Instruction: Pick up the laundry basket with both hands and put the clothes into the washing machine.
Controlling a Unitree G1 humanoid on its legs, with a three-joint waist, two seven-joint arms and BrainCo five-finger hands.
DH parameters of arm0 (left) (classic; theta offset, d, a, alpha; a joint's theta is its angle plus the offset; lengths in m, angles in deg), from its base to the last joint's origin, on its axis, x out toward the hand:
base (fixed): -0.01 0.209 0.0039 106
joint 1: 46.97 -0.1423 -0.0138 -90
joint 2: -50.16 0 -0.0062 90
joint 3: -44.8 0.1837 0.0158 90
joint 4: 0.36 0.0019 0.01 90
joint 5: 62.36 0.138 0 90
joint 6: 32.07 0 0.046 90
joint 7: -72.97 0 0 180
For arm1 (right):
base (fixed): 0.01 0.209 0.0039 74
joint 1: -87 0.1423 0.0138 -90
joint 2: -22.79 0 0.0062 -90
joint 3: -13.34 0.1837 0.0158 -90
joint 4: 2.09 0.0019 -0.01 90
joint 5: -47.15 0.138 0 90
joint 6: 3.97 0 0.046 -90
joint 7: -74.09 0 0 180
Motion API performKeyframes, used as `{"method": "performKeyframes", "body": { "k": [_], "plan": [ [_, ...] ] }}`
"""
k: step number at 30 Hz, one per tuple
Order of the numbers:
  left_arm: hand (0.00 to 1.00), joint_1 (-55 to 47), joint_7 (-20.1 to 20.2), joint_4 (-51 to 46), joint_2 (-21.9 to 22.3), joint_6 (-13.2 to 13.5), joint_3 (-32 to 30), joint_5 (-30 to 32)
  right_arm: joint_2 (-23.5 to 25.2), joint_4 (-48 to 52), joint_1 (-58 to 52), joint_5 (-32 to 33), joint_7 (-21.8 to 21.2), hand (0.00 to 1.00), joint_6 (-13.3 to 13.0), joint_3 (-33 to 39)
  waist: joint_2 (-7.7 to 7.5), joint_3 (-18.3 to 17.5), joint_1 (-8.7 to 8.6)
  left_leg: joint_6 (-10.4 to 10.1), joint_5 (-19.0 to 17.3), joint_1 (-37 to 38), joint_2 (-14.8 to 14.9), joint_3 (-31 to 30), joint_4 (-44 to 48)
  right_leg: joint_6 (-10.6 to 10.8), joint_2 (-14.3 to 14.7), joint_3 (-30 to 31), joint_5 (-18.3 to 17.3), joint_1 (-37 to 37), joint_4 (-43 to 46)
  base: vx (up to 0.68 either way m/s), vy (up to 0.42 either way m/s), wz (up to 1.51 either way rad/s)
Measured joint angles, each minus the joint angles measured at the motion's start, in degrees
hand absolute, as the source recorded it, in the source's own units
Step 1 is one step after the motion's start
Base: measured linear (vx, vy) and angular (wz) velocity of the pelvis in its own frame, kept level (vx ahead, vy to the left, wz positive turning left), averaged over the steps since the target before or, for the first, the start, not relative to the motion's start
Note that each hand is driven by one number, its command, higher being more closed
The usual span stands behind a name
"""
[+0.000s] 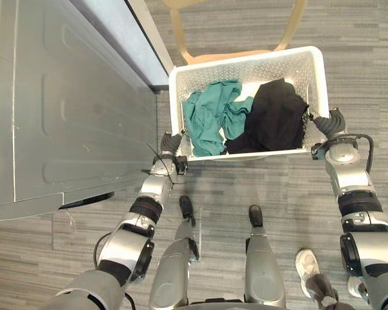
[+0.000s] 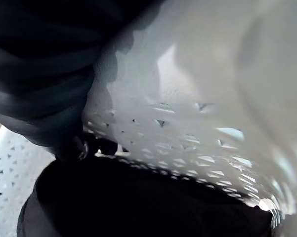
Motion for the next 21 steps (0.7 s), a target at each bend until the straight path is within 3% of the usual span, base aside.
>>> {"method": "performKeyframes", "body": {
  "k": [11,12,15,16,17,19,20,21],
  "plan": [
    [1.00,8.2,-1.5,2.8,-2.5,1.5,-1.9,0.2,1.6,0.8,5.0,1.1,3.4,1.00,0.0,0.3,-0.10,0.2,1.99,-2.2,2.2,-5.8,2.0,4.2,-0.1,-0.5,1.3,1.0,2.5,-7.1,-0.1,-0.07,0.010,-0.11],
    [1.00,8.7,-1.5,2.8,-2.5,1.5,-2.1,0.2,1.6,0.8,5.1,1.2,3.5,0.00,0.0,0.5,-0.10,0.2,2.01,-2.7,2.6,-6.2,1.9,4.2,-0.1,-0.5,1.2,1.0,2.7,-7.4,-0.1,-0.09,-0.006,-0.03],
    [1.00,9.7,-1.6,3.0,-2.6,1.4,-2.5,0.8,2.5,0.8,5.4,3.1,4.4,0.00,0.0,1.4,-0.12,0.2,2.41,-3.4,3.1,-7.3,2.3,4.2,-0.1,-0.5,1.5,1.0,2.9,-8.7,-0.1,-0.10,-0.010,-0.06],
    [0.00,9.8,-2.0,3.1,-2.6,1.3,-2.8,0.9,3.1,0.8,5.8,3.6,4.5,0.00,0.0,1.7,-0.12,0.2,2.40,-3.4,3.1,-7.4,2.5,4.2,-0.2,-0.5,1.7,0.9,2.9,-8.9,-0.1,-0.08,-0.011,-0.08],
    [0.00,10.3,-2.6,3.7,-2.6,1.2,-3.1,1.3,3.6,0.8,6.4,4.7,4.7,0.00,-0.1,1.9,-0.13,0.2,2.52,-3.4,3.0,-7.6,2.8,4.2,-0.3,-0.4,2.0,0.8,2.9,-9.1,0.0,-0.11,-0.015,-0.09],
    [0.00,10.7,-3.0,3.8,-3.2,1.3,-3.5,1.3,4.4,0.8,7.8,5.6,5.5,0.00,-0.5,2.2,-0.07,0.2,2.80,-5.4,-1.1,-7.8,4.1,5.8,-0.6,-0.3,3.0,0.6,3.0,-9.9,0.0,-0.15,0.008,-0.19],
    [0.00,11.5,-3.6,3.7,-3.8,1.6,-3.6,1.9,4.3,1.0,8.5,5.6,5.7,0.00,-0.8,2.3,-0.31,0.3,2.68,-3.4,-3.3,-8.3,4.6,7.1,-0.6,0.2,3.4,0.6,3.6,-10.5,-0.1,-0.11,0.043,-0.12],
    [0.00,12.4,-3.6,3.7,-3.7,1.3,-3.6,2.1,3.9,1.0,8.5,5.6,5.7,0.00,-0.8,2.5,-0.43,0.4,2.63,-3.4,-3.3,-8.6,4.6,7.9,-0.5,0.3,3.0,0.4,3.7,-10.6,-0.1,-0.08,0.059,0.01]
  ]
}}
